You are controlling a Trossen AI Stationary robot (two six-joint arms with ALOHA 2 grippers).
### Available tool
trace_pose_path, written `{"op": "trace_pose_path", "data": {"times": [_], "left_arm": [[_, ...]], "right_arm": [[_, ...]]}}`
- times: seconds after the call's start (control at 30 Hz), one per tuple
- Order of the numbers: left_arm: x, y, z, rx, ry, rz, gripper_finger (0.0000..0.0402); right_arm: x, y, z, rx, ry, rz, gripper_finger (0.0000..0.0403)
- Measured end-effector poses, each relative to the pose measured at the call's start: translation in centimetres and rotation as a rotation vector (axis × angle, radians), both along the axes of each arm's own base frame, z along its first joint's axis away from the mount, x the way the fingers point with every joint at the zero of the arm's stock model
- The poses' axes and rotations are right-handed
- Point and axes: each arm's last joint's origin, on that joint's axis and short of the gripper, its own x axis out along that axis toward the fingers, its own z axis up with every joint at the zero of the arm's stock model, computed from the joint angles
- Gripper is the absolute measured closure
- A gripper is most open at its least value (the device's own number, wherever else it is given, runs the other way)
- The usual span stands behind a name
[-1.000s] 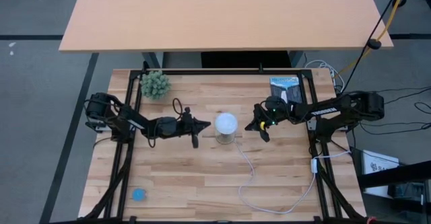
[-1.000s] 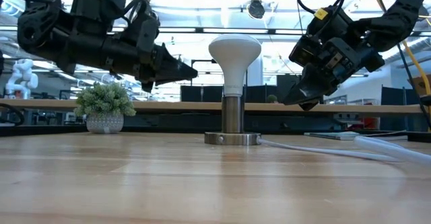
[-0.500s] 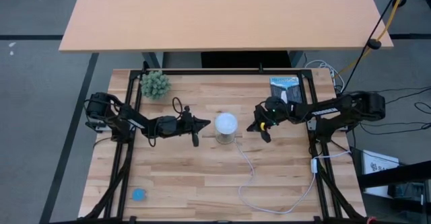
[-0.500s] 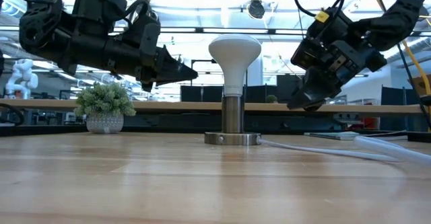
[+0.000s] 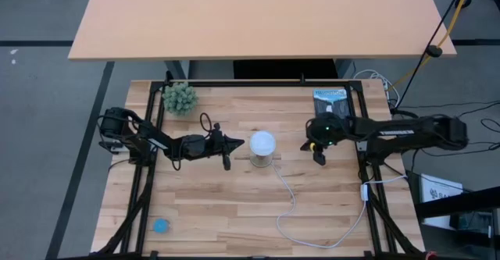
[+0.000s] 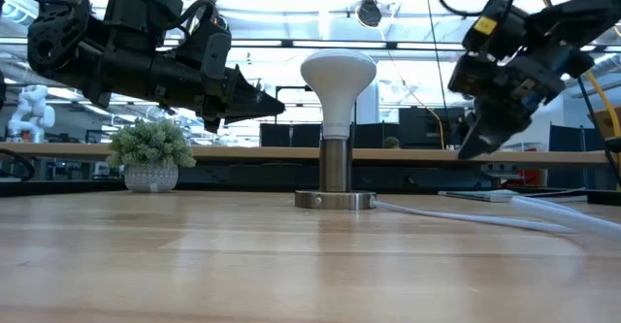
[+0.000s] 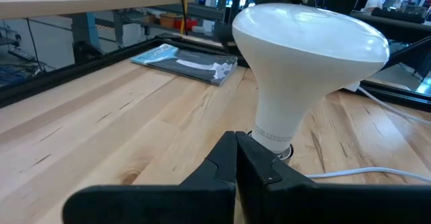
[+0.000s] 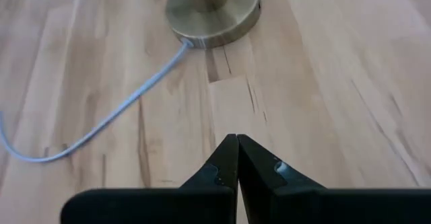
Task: Screw lightbulb
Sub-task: Remove the lightbulb from the lamp
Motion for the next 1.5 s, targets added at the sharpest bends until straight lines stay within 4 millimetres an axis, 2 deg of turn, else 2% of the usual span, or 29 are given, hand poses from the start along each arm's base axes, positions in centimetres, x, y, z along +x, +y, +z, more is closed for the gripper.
{"op": "trace_pose_path", "data": {"times": [0.27,0.43,0.67,1.13,1.5], "left_arm": [[0.0,0.0,0.0,0.0,0.001,0.0,0.0401],[0.0,0.0,0.0,0.0,0.002,0.0,0.0401],[0.0,-0.2,0.0,-0.049,-0.011,-0.007,0.0401],[0.1,-0.6,0.5,-0.062,-0.066,-0.024,0.0401],[0.1,-0.1,0.6,-0.098,-0.08,0.006,0.0401]], "right_arm": [[-1.4,0.4,2.4,-0.034,-0.124,-0.002,0.0403],[-2.0,0.6,3.2,-0.046,-0.166,-0.003,0.0403],[-2.6,0.8,3.5,-0.036,-0.159,-0.01,0.0403],[-2.5,0.7,3.6,-0.031,-0.176,-0.021,0.0403],[-2.4,0.6,3.7,-0.07,-0.19,-0.027,0.0403]]}}
